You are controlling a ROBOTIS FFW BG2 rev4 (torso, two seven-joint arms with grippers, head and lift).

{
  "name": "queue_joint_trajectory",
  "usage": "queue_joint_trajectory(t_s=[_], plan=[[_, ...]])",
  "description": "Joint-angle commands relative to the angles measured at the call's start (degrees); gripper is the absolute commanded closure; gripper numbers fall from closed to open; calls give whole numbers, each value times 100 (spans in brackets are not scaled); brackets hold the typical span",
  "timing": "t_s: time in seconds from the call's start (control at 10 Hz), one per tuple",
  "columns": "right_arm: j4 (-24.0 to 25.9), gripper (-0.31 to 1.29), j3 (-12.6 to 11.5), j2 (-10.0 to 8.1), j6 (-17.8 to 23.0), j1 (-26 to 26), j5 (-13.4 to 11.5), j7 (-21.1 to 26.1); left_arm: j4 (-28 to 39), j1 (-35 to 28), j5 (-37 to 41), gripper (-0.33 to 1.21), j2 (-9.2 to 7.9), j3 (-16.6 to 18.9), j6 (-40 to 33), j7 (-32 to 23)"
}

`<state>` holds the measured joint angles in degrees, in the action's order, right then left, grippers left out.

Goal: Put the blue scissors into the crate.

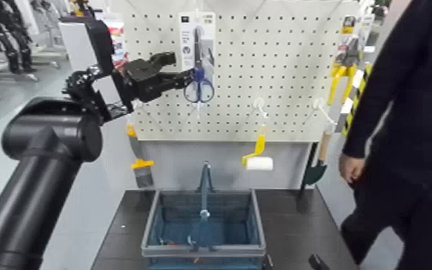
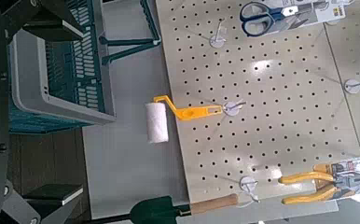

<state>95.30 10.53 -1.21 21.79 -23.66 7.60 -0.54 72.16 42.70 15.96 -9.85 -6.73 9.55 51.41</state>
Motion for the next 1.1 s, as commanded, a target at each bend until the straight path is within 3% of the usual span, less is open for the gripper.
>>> queue_joint_trajectory(t_s=[0.1, 0.3, 0.4, 0.6, 0.7, 1.1], plan=[[-3, 15, -8, 7, 0, 2, 14, -16, -334, 247, 21, 40, 0, -144, -129, 115], [-11, 15, -8, 7, 0, 20, 23, -34, -466, 353, 21, 44, 9, -214, -173, 150], [-20, 15, -8, 16, 0, 20, 31, -51, -519, 379, 12, 57, 27, -241, -199, 167], [-20, 15, -8, 16, 0, 20, 40, -60, -519, 406, -14, 99, 27, -267, -173, 176], [-20, 15, -16, 16, 0, 20, 40, -60, -510, 414, -32, 112, 36, -267, -129, 150], [-20, 15, -16, 16, 0, 20, 40, -60, -475, 467, -85, 118, 36, -293, -94, 71]])
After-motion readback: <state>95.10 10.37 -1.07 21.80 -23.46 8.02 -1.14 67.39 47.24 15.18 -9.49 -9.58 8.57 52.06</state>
